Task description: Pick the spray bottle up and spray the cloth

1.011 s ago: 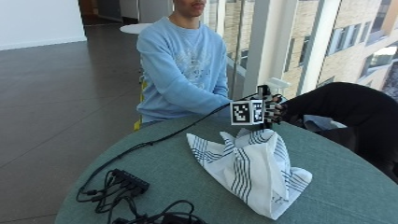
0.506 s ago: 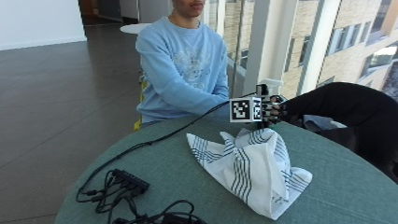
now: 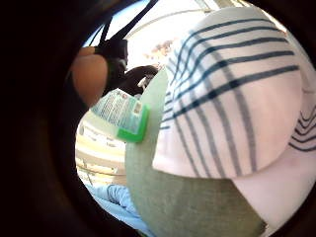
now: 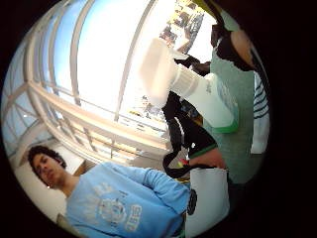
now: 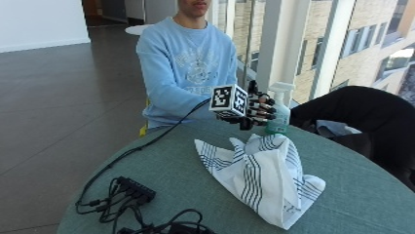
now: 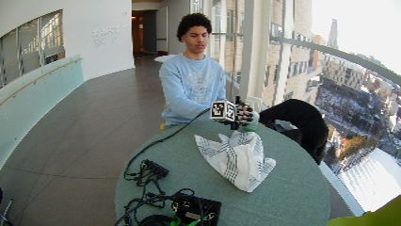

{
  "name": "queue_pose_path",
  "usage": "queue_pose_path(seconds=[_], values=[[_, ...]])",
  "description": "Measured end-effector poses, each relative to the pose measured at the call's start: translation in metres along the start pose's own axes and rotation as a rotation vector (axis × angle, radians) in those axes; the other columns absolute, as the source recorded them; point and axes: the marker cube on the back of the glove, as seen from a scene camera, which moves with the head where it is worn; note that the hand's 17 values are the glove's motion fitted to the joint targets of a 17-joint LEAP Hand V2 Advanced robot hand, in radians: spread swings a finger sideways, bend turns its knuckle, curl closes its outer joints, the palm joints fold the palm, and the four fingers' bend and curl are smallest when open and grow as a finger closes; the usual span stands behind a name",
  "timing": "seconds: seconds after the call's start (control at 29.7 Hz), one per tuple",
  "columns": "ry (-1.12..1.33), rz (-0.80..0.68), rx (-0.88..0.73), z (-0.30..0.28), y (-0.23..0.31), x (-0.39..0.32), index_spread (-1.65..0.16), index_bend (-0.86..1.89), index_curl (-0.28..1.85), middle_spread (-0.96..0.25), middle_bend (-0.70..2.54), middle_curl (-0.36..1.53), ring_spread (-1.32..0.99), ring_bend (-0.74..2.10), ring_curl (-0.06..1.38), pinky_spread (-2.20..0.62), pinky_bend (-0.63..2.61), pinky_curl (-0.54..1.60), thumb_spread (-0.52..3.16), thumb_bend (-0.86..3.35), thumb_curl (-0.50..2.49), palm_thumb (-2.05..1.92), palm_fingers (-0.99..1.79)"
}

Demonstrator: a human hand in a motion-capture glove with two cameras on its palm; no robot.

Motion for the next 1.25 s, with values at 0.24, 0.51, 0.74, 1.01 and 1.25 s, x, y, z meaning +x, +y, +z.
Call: queue_pose_path(seconds=[0.24,0.51,0.74,1.01,1.25], values=[[0.136,0.086,0.039,-0.074,0.049,0.024,-0.30,0.12,0.35,-0.08,0.27,0.45,-0.06,0.29,0.35,0.16,0.18,0.32,1.01,-0.03,0.47,0.75,0.87],[0.202,0.184,0.127,-0.150,0.131,0.056,-0.30,0.13,0.34,-0.08,0.28,0.45,-0.05,0.28,0.35,0.17,0.18,0.32,1.02,-0.03,0.45,0.74,0.86],[0.364,0.218,0.162,-0.176,0.195,0.063,-0.30,0.13,0.33,-0.07,0.29,0.45,-0.05,0.28,0.36,0.17,0.17,0.31,1.03,-0.03,0.43,0.73,0.86],[0.485,0.230,0.146,-0.191,0.230,0.072,-0.31,0.14,0.33,-0.07,0.31,0.45,-0.04,0.28,0.36,0.18,0.16,0.30,1.03,-0.02,0.41,0.73,0.87],[0.457,0.254,0.140,-0.195,0.236,0.077,-0.31,0.14,0.32,-0.07,0.31,0.45,-0.04,0.28,0.37,0.17,0.16,0.30,1.04,-0.02,0.40,0.73,0.87]])
